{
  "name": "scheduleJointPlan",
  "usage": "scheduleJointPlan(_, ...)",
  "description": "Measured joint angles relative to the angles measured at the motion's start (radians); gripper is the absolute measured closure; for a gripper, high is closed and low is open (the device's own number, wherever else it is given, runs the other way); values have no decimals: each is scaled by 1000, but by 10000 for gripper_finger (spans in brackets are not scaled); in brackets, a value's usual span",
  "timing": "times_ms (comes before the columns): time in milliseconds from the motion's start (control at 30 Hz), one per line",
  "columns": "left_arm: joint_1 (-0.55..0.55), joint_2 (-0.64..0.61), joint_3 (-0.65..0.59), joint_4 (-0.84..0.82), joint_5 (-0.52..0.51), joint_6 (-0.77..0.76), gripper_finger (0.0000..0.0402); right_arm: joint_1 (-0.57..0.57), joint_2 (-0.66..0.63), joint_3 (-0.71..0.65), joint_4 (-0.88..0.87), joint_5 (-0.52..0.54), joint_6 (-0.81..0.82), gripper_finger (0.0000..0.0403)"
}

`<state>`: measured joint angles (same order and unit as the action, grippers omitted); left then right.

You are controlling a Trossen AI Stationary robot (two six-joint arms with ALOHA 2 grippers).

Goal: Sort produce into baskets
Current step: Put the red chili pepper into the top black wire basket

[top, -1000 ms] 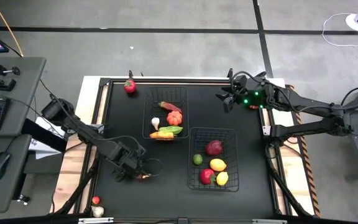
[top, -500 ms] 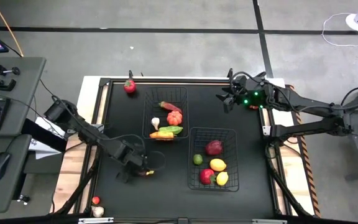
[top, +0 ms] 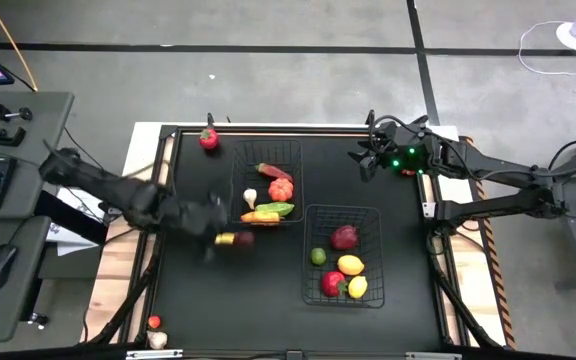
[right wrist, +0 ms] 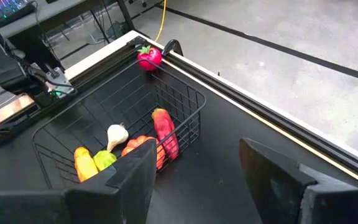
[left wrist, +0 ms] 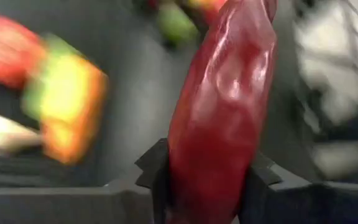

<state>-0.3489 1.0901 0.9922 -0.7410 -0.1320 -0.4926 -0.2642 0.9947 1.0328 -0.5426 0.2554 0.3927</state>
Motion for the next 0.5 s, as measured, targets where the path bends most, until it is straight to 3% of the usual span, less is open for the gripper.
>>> scheduleJointPlan(100,137,19,22,68,-90,64,261,0,0,0,0,0,0,180)
scheduleJointPlan(200,277,79,20,153,-105,83,245,0,0,0,0,0,0,180)
scheduleJointPlan(500,536,251,19,250,-8,78,208,0,0,0,1,0,18,180)
